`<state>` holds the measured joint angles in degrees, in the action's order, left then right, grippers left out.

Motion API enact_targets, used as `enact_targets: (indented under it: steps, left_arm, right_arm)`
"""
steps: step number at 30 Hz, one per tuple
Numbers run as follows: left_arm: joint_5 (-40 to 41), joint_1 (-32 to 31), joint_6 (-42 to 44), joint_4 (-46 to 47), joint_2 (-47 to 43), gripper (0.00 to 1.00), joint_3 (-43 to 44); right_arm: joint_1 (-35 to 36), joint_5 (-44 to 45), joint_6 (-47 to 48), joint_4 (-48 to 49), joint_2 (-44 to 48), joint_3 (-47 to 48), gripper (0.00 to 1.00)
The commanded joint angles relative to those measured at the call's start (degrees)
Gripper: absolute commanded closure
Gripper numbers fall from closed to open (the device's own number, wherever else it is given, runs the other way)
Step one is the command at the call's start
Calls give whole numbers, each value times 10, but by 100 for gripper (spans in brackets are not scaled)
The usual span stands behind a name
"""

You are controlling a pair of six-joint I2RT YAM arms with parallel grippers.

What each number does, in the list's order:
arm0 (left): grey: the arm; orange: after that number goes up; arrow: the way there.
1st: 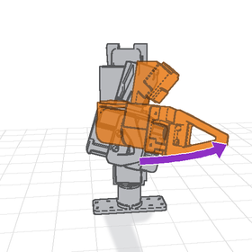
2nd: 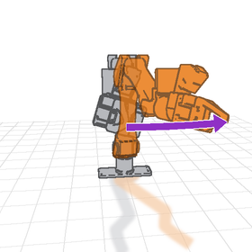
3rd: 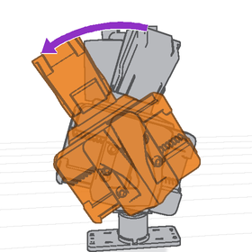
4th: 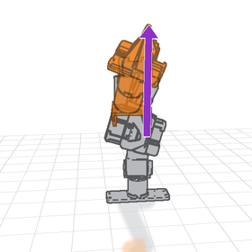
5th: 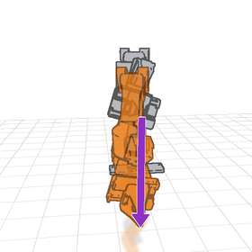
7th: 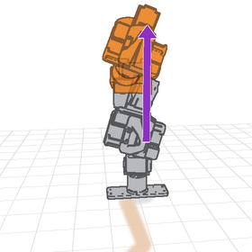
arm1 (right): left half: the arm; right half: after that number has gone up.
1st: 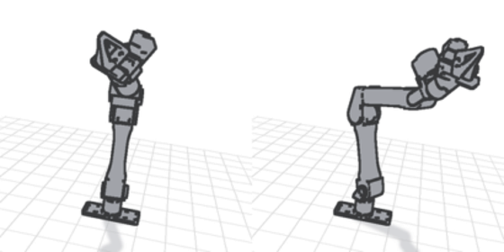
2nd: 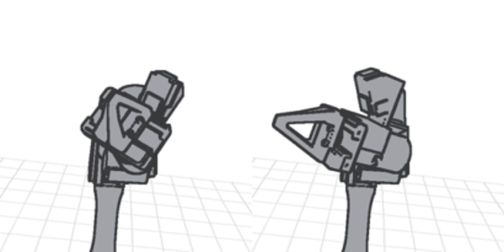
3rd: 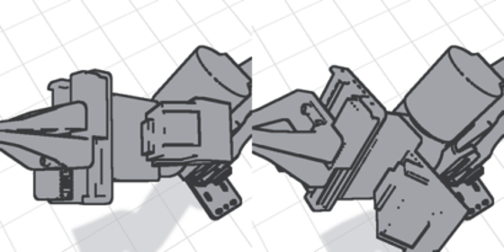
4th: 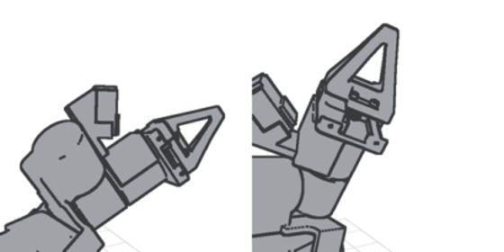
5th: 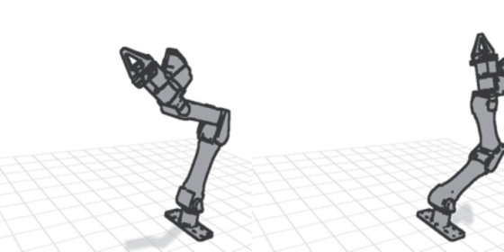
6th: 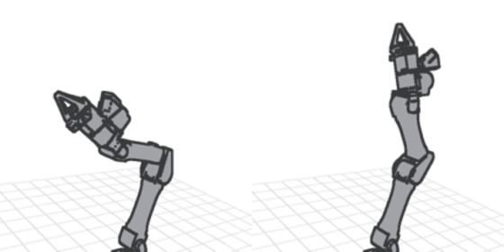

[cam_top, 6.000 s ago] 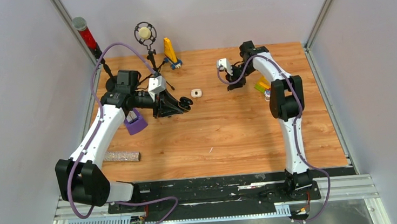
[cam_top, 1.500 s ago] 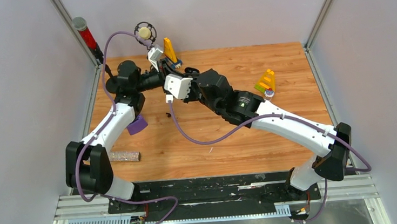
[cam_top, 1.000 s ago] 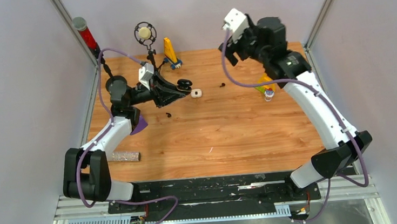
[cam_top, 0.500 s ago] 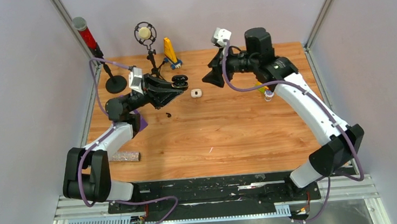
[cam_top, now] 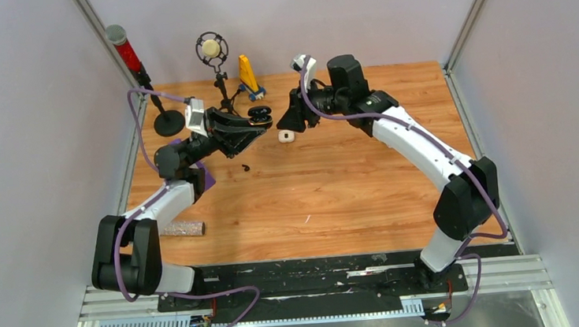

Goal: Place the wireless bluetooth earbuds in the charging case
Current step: Pick up the earbud from the center of the board.

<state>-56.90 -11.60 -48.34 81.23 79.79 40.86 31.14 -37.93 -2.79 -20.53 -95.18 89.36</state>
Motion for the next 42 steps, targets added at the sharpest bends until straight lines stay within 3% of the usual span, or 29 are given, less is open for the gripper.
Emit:
enact_targets:
  steps: [1, 6, 16, 42]
  left_arm:
    - [12, -1, 6, 33, -16, 100, -3]
    - [7, -3, 15, 33, -20, 100, -8]
    - [-5, -4, 23, 36, -26, 100, -9]
    - [-22, -4, 60, 18, -20, 97, -20]
  right_arm:
    - [-1, -71, -93, 51, -14, 46, 58]
    - [-1, -141, -179, 89, -25, 40, 58]
    - [-3, -264, -337, 254, -42, -13, 59]
    - [-4, -303, -385, 281, -19, -2, 62]
